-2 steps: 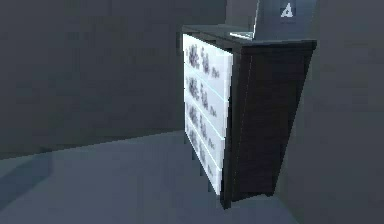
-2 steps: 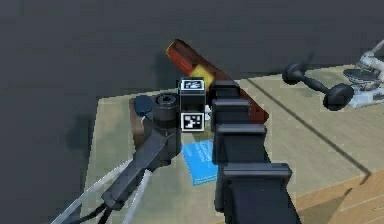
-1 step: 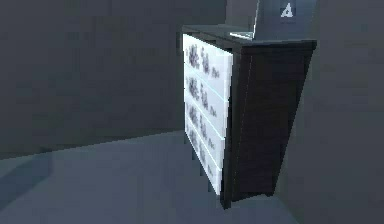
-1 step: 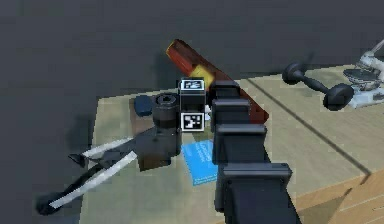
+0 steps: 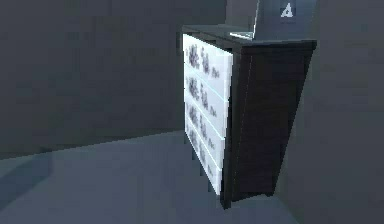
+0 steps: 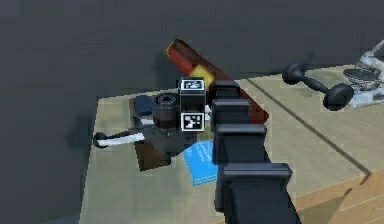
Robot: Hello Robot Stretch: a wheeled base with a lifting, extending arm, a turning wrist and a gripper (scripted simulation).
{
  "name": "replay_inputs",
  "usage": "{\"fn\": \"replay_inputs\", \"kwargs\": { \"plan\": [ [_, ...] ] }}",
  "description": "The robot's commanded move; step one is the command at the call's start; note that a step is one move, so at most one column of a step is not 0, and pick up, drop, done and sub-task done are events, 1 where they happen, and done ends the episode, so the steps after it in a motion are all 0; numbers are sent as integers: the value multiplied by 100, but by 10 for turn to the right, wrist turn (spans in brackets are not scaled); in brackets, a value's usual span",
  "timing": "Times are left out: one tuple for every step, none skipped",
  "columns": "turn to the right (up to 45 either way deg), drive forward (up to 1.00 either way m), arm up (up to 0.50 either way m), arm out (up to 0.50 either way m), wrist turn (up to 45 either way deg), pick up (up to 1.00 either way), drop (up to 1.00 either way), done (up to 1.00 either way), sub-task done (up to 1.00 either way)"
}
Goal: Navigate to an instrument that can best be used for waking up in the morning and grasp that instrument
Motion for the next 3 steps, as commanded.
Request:
{"fn": "replay_inputs", "kwargs": {
  "plan": [
    [0,0,0,0,60,0,0,0,0],
    [0,0,0,0,0,100,0,0,0],
    [0,0,0,0,0,0,0,100,0]
  ]
}}
